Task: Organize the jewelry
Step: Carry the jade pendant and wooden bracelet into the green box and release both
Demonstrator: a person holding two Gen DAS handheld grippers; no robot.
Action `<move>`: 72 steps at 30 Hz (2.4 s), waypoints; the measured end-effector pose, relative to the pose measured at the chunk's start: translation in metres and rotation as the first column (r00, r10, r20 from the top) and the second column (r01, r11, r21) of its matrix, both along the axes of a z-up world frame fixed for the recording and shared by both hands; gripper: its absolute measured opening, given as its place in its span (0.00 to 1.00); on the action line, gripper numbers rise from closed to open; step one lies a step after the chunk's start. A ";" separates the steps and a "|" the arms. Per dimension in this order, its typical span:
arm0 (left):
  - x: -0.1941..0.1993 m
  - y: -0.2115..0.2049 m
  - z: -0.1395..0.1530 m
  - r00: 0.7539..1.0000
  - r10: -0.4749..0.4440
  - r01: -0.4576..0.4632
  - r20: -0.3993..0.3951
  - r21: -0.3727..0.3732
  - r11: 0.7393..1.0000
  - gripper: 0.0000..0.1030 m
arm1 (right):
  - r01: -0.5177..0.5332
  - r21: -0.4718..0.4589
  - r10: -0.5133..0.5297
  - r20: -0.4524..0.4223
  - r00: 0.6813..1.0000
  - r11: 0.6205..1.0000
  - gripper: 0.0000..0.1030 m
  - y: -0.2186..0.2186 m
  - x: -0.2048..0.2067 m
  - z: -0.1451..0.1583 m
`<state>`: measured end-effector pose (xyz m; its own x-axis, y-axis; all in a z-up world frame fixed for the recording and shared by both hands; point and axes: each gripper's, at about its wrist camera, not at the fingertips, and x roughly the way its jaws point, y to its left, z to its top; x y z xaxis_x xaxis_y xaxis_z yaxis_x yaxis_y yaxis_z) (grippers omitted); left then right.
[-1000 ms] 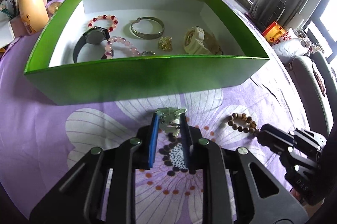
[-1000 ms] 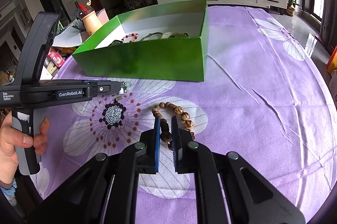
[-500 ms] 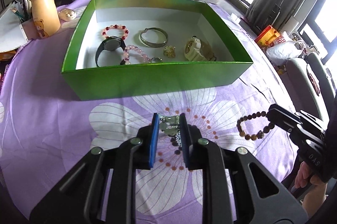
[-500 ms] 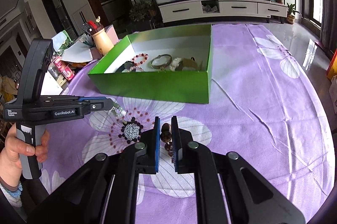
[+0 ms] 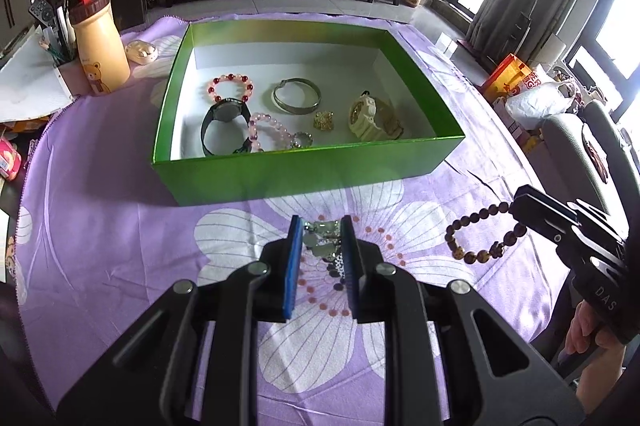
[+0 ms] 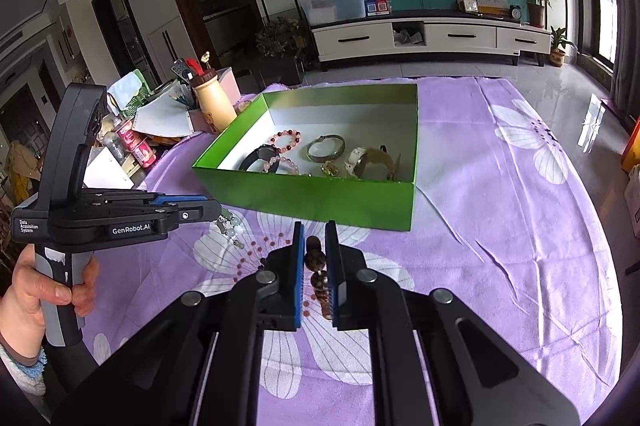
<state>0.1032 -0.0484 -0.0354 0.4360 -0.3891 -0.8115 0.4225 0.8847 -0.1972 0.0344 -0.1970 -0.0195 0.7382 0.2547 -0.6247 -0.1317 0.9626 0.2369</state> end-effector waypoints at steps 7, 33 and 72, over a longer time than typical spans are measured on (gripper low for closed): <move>0.002 -0.003 0.013 1.000 -0.008 0.008 0.017 0.001 1.000 0.18 | 0.002 -0.016 -0.001 0.021 1.000 1.000 0.09 0.002 0.002 0.012; 0.056 -0.024 0.064 0.997 -0.019 0.019 0.076 -0.002 1.000 0.18 | 0.012 -0.056 -0.006 0.104 0.995 0.998 0.09 0.002 0.051 0.070; 0.131 -0.036 -0.016 0.995 0.026 -0.018 -0.100 0.077 0.997 0.37 | -0.030 -0.055 0.021 -0.152 0.988 0.998 0.13 0.021 0.149 -0.009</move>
<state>0.2339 -0.0839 -0.0515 0.3578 -0.3159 -0.8788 0.3841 0.9075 -0.1699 0.1838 -0.1759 -0.0284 0.6274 0.2329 -0.7430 -0.1233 0.9719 0.2006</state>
